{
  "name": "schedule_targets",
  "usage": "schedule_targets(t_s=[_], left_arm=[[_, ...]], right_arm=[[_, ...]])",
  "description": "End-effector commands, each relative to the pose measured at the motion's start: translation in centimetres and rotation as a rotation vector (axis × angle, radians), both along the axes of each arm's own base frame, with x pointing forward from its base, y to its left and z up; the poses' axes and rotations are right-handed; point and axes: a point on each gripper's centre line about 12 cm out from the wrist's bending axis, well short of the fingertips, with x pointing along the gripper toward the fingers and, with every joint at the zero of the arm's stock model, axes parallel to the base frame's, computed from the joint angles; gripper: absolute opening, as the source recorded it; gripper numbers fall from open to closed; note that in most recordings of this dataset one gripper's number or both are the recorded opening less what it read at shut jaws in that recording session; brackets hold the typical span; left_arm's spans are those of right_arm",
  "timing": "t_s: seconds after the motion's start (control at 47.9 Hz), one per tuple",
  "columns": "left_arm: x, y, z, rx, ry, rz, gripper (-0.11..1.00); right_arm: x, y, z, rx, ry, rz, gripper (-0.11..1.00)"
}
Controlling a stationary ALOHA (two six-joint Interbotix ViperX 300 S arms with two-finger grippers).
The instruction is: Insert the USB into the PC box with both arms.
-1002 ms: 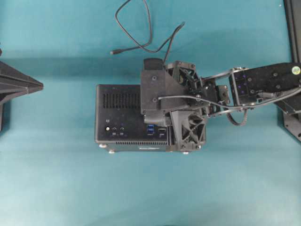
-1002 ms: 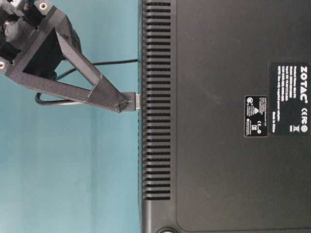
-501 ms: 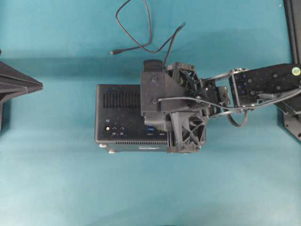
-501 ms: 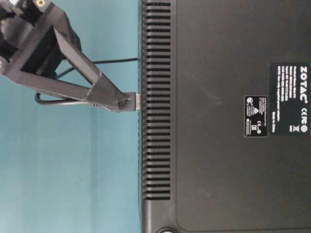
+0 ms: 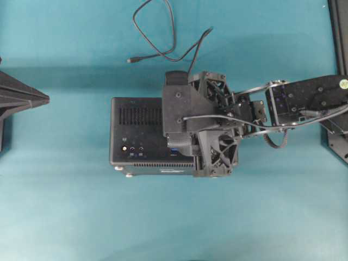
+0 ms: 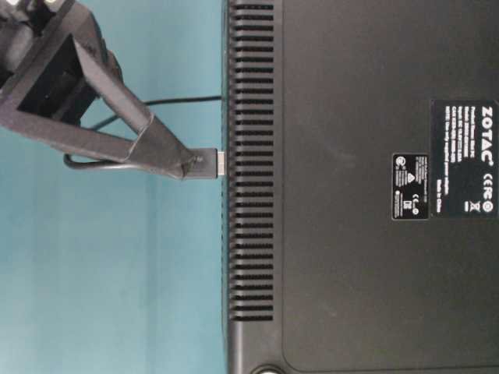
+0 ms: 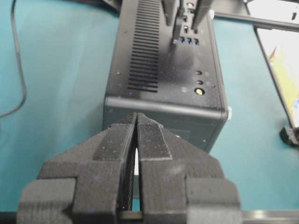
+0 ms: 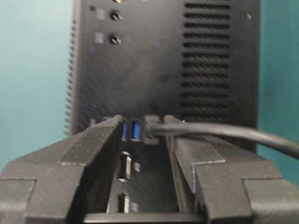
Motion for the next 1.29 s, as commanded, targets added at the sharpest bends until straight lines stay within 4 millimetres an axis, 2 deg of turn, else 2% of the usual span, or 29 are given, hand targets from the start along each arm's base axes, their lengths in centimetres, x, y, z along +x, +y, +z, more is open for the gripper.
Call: schedule_targets(t_s=[0.0,0.355,0.689,0.939,1.127,1.273], left_arm=[[0.1,0.1,1.3,0.001,-0.035,0.003,0.0],[0.1,0.0,1.3,0.0,-0.035,0.002,0.0],[0.1,0.1,1.5,-0.002,-0.04,0.003,0.0],[0.1,0.1,1.5,0.0,-0.04,0.003,0.0],[0.1,0.1,1.6,-0.002,-0.041,0.003,0.0],[0.1,0.1,1.5,-0.002,-0.04,0.003,0.0]], right_arm=[[-0.3,-0.2,2.3,-0.007,-0.058,0.003,0.47],[-0.5,-0.6,3.3,-0.011,-0.087,-0.007,0.49],[-0.2,-0.6,4.0,0.001,-0.106,-0.015,0.66],[-0.1,-0.5,3.4,0.004,-0.091,-0.016,0.64],[-0.2,-0.4,3.1,0.016,-0.083,-0.018,0.51],[-0.2,-0.3,2.8,0.036,-0.073,-0.02,0.29]])
